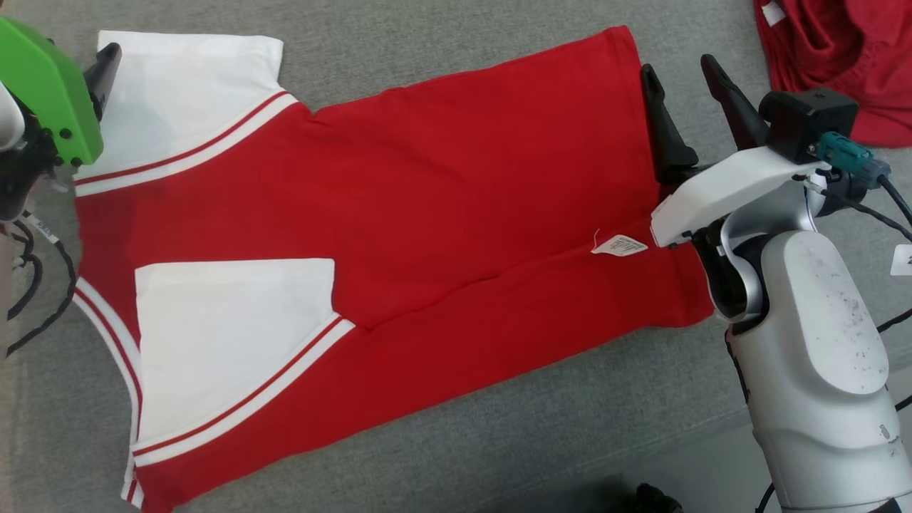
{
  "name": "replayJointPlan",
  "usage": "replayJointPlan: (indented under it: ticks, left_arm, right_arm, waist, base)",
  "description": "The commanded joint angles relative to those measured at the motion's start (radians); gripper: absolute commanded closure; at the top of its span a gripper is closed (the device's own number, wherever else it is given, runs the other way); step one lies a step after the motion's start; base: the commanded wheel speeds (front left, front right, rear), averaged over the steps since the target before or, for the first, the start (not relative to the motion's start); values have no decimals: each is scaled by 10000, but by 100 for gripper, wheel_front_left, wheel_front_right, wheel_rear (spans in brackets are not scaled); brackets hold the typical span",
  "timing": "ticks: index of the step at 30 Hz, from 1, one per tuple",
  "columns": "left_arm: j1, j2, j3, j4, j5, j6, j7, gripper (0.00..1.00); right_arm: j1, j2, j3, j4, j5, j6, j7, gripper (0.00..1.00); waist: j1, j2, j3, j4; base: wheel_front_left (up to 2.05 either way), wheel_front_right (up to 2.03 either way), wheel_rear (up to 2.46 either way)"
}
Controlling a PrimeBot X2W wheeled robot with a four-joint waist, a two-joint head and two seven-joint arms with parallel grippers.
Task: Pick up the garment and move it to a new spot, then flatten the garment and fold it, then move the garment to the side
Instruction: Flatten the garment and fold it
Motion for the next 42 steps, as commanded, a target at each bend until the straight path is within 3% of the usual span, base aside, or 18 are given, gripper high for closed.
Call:
replayJointPlan:
  ticks: [1, 10, 11, 12, 13, 22, 29, 39, 40, 41, 42]
  left_arm:
    - [-182, 144, 79, 96, -132, -7, 55, 0]
    - [-120, 242, 11, 347, -219, 124, 381, 0]
    - [-130, 234, -4, 335, -195, 142, 350, 47]
    - [-148, 222, -9, 317, -168, 156, 266, 62]
    - [-174, 189, -8, 299, -144, 154, 191, 100]
    - [-453, -303, -174, 95, -127, 68, -738, 100]
    - [-562, -767, -616, -134, -331, -45, -1302, 100]
    - [-597, -940, -1246, -652, -865, -96, -1626, 100]
    - [-601, -930, -1316, -696, -914, -95, -1656, 100]
    - [-607, -916, -1369, -734, -967, -96, -1666, 100]
    - [-615, -897, -1447, -764, -1015, -97, -1707, 100]
  right_arm:
    - [-166, -49, 36, 80, 42, -16, -84, 0]
    - [-519, -153, 177, 379, 26, -16, -226, 0]
    - [-586, -187, 259, 432, 0, -16, -206, 0]
    - [-659, -220, 331, 471, -6, -16, -170, 0]
    - [-768, -289, 429, 521, -7, -16, -130, 0]
    - [-2282, -1495, 1342, 1674, -222, -16, 844, 0]
    - [-3255, -2413, 2622, 3198, 364, -17, 1940, 0]
    - [-4130, -2933, 4129, 4828, 1372, -17, 2725, 0]
    - [-4217, -2962, 4241, 4998, 1467, -17, 2792, 33]
    - [-4277, -2981, 4335, 5128, 1552, -17, 2842, 51]
    - [-4344, -3006, 4437, 5299, 1670, -17, 2888, 61]
  waist:
    - [-1, 0, 461, -469]
    - [-1, 0, 567, -567]
    - [-1, 0, 571, -562]
    - [-1, 0, 571, -556]
    - [-1, 0, 568, -541]
    - [-1, 0, 317, 35]
    - [-1, 0, 95, 782]
    - [-1, 0, -41, 1404]
    - [-1, 0, -53, 1448]
    - [-1, 0, -61, 1479]
    - [-1, 0, -74, 1519]
  base:
    - [0, 0, 0]
    - [0, 0, 0]
    - [0, 0, 0]
    - [0, 0, 0]
    - [0, 0, 0]
    - [0, 0, 0]
    - [0, 0, 0]
    - [0, 0, 0]
    - [0, 0, 0]
    - [0, 0, 0]
    - [0, 0, 0]
